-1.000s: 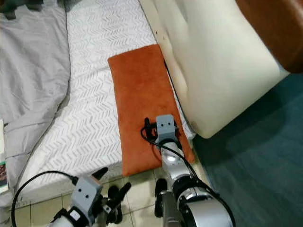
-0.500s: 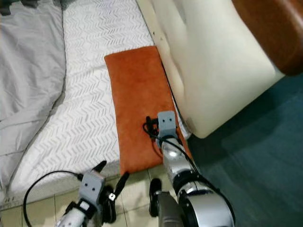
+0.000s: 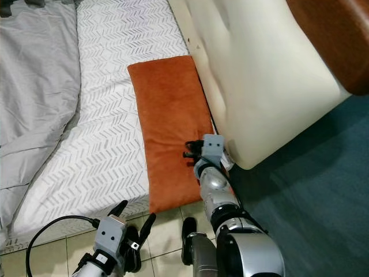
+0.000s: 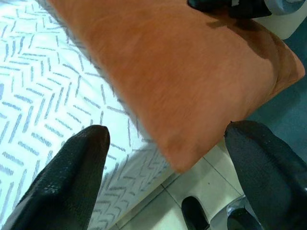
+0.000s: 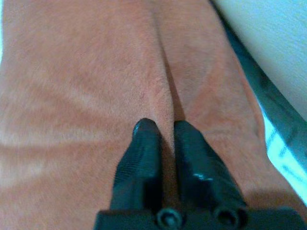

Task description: Clean up the room

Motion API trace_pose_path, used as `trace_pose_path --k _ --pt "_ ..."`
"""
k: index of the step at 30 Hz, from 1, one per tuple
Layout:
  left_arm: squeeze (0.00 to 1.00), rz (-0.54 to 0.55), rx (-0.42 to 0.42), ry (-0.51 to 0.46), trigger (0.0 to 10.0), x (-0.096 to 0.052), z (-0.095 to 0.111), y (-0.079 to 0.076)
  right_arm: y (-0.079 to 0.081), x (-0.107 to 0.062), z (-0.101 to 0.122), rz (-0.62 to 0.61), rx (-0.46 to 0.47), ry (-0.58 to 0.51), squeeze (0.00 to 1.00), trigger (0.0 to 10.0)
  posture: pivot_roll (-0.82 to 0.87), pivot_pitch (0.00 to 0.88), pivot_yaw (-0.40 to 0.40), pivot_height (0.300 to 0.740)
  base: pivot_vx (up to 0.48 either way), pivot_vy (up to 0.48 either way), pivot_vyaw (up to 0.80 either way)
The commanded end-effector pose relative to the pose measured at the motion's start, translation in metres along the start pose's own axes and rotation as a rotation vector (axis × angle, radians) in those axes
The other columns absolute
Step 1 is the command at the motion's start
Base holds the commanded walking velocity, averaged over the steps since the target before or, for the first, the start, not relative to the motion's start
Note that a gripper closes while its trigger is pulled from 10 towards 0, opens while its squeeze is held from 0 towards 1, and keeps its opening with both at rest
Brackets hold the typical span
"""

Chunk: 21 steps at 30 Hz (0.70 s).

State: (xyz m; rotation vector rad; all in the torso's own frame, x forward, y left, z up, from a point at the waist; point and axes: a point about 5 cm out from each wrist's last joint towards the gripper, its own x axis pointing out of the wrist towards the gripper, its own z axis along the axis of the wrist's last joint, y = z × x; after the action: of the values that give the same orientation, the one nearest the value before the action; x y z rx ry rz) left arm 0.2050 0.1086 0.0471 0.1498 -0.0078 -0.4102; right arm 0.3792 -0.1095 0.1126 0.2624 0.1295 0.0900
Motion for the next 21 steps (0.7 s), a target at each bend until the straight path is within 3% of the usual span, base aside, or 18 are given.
trace_pose_path --k 1,5,10,15,16,21 --pt "0.00 -0.004 0.001 0.031 10.0 -0.009 -0.005 -0.004 -0.015 -0.012 -0.035 -0.081 0.087 0.156 0.00 0.0 0.15 0.554 -0.037 0.740 0.000 0.000 0.00" --pt "0.00 -0.007 0.004 0.026 10.0 -0.010 -0.003 -0.005 -0.014 -0.006 -0.020 -0.100 0.141 0.109 0.00 0.0 0.15 0.554 -0.037 0.740 0.000 0.000 0.00" --pt "0.00 -0.020 0.005 0.023 10.0 -0.014 -0.002 -0.009 -0.015 0.008 0.023 -0.121 0.235 -0.025 0.00 0.0 0.14 0.547 -0.039 0.740 0.000 0.000 0.00" --pt "0.00 -0.021 0.007 0.025 10.0 -0.015 -0.002 -0.010 -0.017 0.012 0.043 -0.132 0.257 -0.087 0.00 0.0 0.14 0.543 -0.041 0.740 0.000 0.000 0.00" --pt "0.00 -0.020 0.013 0.026 10.0 -0.015 -0.002 -0.009 -0.021 0.014 0.058 -0.157 0.245 -0.146 0.00 0.0 0.14 0.543 -0.041 0.740 0.000 0.000 0.00" --pt "0.00 -0.018 0.017 0.029 10.0 -0.016 -0.002 -0.009 -0.028 0.013 0.072 -0.203 0.178 -0.213 0.00 0.0 0.14 0.530 -0.042 0.740 0.000 0.000 0.00"
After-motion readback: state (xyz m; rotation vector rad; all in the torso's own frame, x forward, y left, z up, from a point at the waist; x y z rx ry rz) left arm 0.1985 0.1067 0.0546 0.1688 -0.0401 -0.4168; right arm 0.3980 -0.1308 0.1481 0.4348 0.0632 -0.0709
